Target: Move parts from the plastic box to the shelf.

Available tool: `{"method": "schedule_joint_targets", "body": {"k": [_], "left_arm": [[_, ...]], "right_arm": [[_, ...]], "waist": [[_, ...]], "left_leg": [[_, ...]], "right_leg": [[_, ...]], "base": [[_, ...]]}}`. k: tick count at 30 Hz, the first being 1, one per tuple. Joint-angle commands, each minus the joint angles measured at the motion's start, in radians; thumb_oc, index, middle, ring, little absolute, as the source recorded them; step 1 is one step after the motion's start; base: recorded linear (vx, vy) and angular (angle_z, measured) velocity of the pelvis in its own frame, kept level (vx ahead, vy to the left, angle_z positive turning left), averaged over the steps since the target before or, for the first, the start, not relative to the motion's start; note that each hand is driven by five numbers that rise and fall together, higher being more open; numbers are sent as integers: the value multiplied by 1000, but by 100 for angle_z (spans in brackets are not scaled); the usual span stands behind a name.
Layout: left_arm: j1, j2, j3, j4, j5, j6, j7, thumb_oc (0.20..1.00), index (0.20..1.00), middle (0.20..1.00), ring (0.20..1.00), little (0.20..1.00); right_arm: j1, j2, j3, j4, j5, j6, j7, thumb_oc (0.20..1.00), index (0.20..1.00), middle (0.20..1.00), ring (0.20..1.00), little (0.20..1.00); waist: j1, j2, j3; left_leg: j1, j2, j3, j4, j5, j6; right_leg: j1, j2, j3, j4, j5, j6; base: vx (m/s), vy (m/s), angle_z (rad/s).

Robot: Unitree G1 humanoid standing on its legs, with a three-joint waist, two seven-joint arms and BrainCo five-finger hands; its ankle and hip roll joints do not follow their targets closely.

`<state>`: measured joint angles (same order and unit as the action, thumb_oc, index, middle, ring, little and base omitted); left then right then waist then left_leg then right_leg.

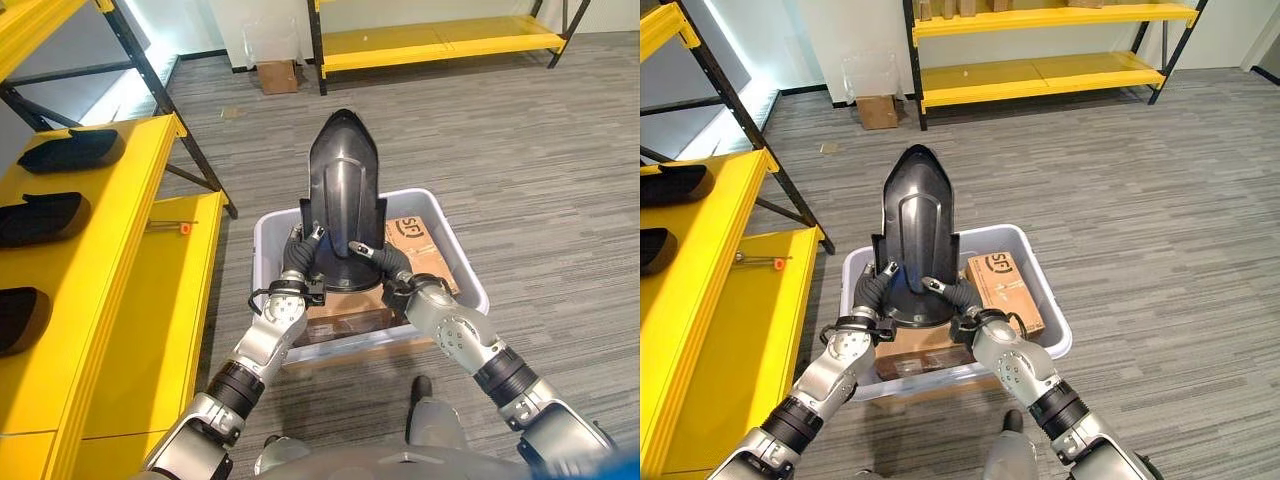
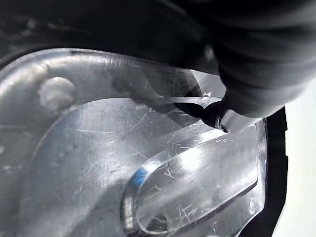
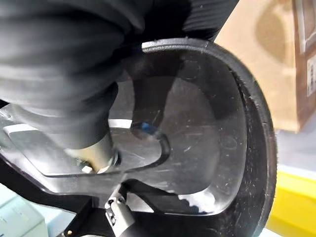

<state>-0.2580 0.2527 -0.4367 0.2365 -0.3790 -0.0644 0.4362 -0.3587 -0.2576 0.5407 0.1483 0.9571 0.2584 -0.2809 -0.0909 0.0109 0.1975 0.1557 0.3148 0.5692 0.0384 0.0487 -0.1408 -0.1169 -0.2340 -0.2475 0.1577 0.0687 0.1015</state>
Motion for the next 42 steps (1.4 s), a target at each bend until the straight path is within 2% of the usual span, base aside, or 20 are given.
{"method": "schedule_joint_targets", "body": {"k": [1,5,14,20,22,23,24,26,27,28,29,30,31,32,34,36,39,40,41,42], "left_arm": [[-132,-32,-57,-28,8,-102,-4,200,200,200,200,200],[-130,-31,-66,-27,12,-105,10,200,200,200,200,200],[-132,-27,-69,-33,11,-102,33,200,200,200,200,200],[-132,-24,-63,-36,13,-114,81,200,200,200,200,200],[-127,-16,-42,-41,-9,-117,120,200,200,200,200,200],[-104,-12,-20,-44,-19,-129,134,200,200,200,200,200],[-104,-12,-20,-44,-19,-129,134,200,200,200,200,200],[-69,-3,5,-47,-14,-149,142,200,200,200,200,200],[-57,-3,14,-44,-14,-155,129,200,200,200,200,200],[-52,-6,15,-37,-10,-164,118,200,200,200,200,200],[-60,-14,12,-18,0,-177,96,200,200,200,200,200],[-65,-17,8,-12,4,-180,90,200,200,200,200,200],[-81,-14,-16,-1,17,-194,87,200,200,200,200,200],[-83,-6,-22,-3,25,-198,79,200,200,200,200,200],[-88,1,-25,-7,31,-198,57,200,200,200,200,200],[-91,19,-20,-25,21,-172,25,200,200,200,200,200],[-95,28,-15,-31,10,-137,-11,200,200,200,200,200],[-103,25,-25,-38,23,-109,-30,200,200,200,200,200],[-105,24,-27,-43,27,-101,-31,200,200,200,200,200],[-114,25,-38,-52,39,-81,-19,200,200,200,200,200]], "right_arm": [[-107,105,46,-90,42,-59,82,200,200,200,200,200],[-116,100,49,-118,6,-79,59,200,200,200,200,200],[-142,95,44,-141,-83,-95,93,200,200,200,200,200],[-166,90,53,-162,-113,-56,146,200,200,200,200,200],[-173,85,62,-174,-119,-16,186,200,200,200,200,200],[-179,78,69,-176,-118,18,222,200,200,200,200,200],[-179,78,69,-176,-118,18,222,200,200,200,200,200],[-171,71,84,-199,-130,37,237,200,200,200,200,200],[-165,68,86,-209,-139,43,236,200,200,200,200,200],[-161,66,85,-216,-143,44,228,200,200,200,200,200],[-163,59,86,-234,-143,47,202,200,200,200,200,200],[-166,54,89,-239,-139,42,193,200,200,200,200,200],[-170,51,106,-237,-148,2,178,200,200,200,200,200],[-171,53,110,-237,-174,-18,176,200,200,200,200,200],[-173,57,115,-239,-197,-36,147,200,200,200,200,200],[-180,63,109,-213,-196,-65,139,200,200,200,200,200],[-183,82,101,-190,-224,-83,124,200,200,200,200,200],[-183,102,102,-190,-209,-90,114,200,200,200,200,200],[-181,107,103,-194,-212,-92,105,200,200,200,200,200],[-174,119,114,-210,-225,-102,88,200,200,200,200,200]], "waist": [[8,-29,8],[10,-27,10],[19,-19,15],[36,-12,24],[52,-4,35],[70,3,34],[70,3,33],[91,5,27],[93,2,24],[85,-6,24],[70,-11,19],[64,-11,16],[70,-13,13],[74,-14,13],[85,-13,12],[101,-15,4],[121,-9,-13],[142,-6,-26],[147,-5,-28],[150,-2,-27]], "left_leg": [[-55,29,-58,49,6,-2],[-58,27,-59,49,3,1],[-66,27,-71,58,3,4],[-86,22,-89,87,-6,13],[-113,33,-120,122,15,11],[-127,53,-145,117,67,-4],[-127,53,-146,117,67,-4],[-148,81,-167,99,137,-27],[-159,98,-148,107,164,-33],[-156,103,-128,124,162,-48],[-144,107,-38,142,141,-41],[-136,101,-4,144,120,-33],[-147,40,3,184,56,-5],[-146,15,2,181,19,12],[-151,-4,-17,166,8,22],[-125,-46,-27,123,-41,59],[-95,-94,-58,66,-45,76],[-71,-132,-87,-2,-30,81],[-65,-141,-92,-22,-26,84],[-57,-157,-114,-68,-16,93]], "right_leg": [[135,28,-70,4,-148,-51],[134,27,-72,6,-149,-50],[132,27,-79,23,-161,-55],[123,33,-95,66,-192,-69],[115,47,-108,110,-230,-93],[123,58,-124,109,-240,-105],[123,58,-125,108,-240,-105],[131,55,-157,97,-240,-107],[142,50,-180,83,-236,-107],[160,40,-193,73,-246,-97],[173,37,-228,46,-236,-92],[175,35,-242,40,-234,-89],[172,33,-254,39,-223,-80],[170,30,-256,34,-212,-73],[174,30,-258,25,-202,-67],[184,17,-272,30,-196,-56],[198,2,-279,14,-167,-27],[200,-31,-278,-10,-117,16],[197,-42,-277,-12,-105,26],[180,-42,-243,7,-107,40]], "base": [[0,0,0],[0,0,0],[-1,0,0],[-41,-22,9],[-109,-55,23],[-39,-14,40],[-58,21,49],[-86,61,37],[-69,62,33],[-125,50,45],[-133,42,81],[-279,81,177],[-243,99,193],[-239,154,177],[-84,158,84],[-19,270,59],[-28,281,30],[-68,318,27],[-174,365,48],[-174,180,49]]}}
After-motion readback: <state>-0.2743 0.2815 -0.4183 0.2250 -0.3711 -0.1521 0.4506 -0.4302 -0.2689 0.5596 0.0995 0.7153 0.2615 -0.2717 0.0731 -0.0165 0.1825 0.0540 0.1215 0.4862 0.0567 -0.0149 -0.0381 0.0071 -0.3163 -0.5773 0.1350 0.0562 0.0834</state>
